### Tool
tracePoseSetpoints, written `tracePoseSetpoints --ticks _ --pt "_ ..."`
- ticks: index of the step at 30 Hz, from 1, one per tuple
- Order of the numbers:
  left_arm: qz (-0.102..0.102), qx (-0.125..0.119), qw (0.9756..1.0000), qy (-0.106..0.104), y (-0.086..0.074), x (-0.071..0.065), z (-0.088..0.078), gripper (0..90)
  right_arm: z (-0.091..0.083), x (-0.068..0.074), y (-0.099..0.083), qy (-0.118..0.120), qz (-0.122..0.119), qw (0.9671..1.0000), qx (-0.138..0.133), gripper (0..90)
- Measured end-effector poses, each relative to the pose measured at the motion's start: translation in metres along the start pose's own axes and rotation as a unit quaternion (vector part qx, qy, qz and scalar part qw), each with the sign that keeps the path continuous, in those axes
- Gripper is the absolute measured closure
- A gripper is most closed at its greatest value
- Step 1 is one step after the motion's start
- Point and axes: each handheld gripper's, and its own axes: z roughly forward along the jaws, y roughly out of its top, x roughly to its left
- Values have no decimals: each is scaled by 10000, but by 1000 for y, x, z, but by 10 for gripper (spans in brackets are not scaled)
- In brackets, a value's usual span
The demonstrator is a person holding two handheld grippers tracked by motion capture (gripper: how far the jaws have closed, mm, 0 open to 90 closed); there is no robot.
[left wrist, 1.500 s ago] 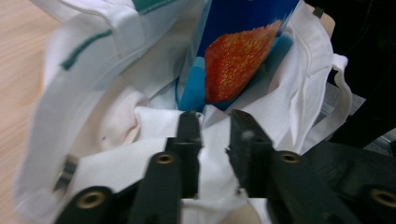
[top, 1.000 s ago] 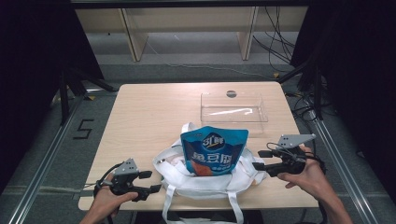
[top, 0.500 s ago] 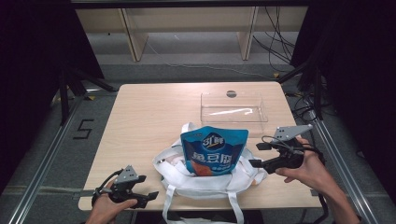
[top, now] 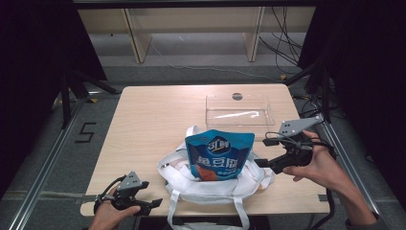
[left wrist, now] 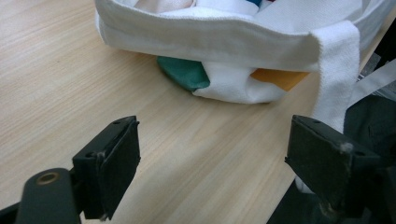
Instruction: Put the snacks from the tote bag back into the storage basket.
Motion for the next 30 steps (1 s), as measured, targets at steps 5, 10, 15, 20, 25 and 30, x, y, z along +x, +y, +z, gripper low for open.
tracePoseSetpoints --ticks 5,10,15,20,25,30 --pt "-1 -98 10000 3 -1 -1 0 166 -5 2 12 10 -160 9999 5 241" --pt "4 -90 10000 12 -1 -1 0 166 -7 3 25 -11 -340 9994 17 236" --pt "-43 -32 10000 -8 -2 -2 0 166 -2 -1 39 39 -431 9990 -62 234" --pt "57 -43 10000 -1 -1 1 -1 166 6 2 54 199 -610 9979 -42 251" --pt "75 -29 10000 -9 -2 1 -1 166 16 8 71 291 -787 9964 98 288" --pt "6 7 10000 -18 -2 -1 -1 166 27 7 85 278 -888 9954 241 323"
